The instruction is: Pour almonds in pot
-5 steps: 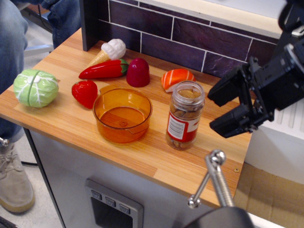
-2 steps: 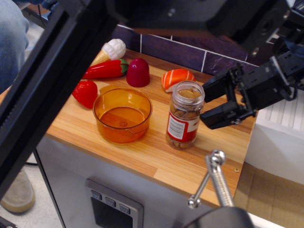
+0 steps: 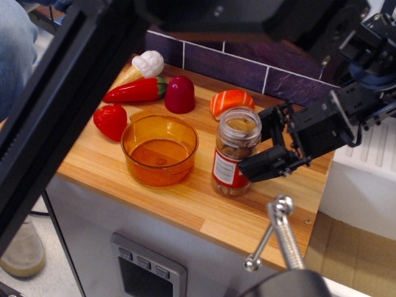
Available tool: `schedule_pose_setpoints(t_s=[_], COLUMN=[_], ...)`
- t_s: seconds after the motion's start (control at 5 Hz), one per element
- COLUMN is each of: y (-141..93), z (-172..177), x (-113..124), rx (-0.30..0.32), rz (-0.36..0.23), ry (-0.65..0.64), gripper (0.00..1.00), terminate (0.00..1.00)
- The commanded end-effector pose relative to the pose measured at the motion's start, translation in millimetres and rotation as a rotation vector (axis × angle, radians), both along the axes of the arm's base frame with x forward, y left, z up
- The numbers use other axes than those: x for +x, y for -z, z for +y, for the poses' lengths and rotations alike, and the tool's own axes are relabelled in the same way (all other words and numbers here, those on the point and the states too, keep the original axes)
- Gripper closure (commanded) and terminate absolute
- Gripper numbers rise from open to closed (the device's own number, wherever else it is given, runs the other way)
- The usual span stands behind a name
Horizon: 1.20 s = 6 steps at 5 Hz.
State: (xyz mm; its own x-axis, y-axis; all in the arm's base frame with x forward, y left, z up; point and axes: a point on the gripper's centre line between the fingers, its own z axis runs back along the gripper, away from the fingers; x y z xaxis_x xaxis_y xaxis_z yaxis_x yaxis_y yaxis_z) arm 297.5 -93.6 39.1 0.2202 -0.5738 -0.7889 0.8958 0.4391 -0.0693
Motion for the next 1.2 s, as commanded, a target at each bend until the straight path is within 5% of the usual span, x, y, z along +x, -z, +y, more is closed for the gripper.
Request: schedule_pose_setpoints(t_s=[0.0,0.2,0.4,0.6,0.8,1.0], y=[-6,-2,-8,-23,-41,-48], z=[11,14,14,8,3,6], x=[-15,-18,-19,-7,-1,6], rx=[0.011,-0.001,-0.099,-0.255,-0.477,-0.695], rz=[-0.047,-0.095,-0.143,-0.144,-0.12,-0.194], ry=[0.028,0.082,0.135,0.166,0.224,0.201], gripper=[0.0,0.0,1.0,1.0,1.0,1.0], terminate=[0.0,0.0,0.0,0.0,0.0,0.0])
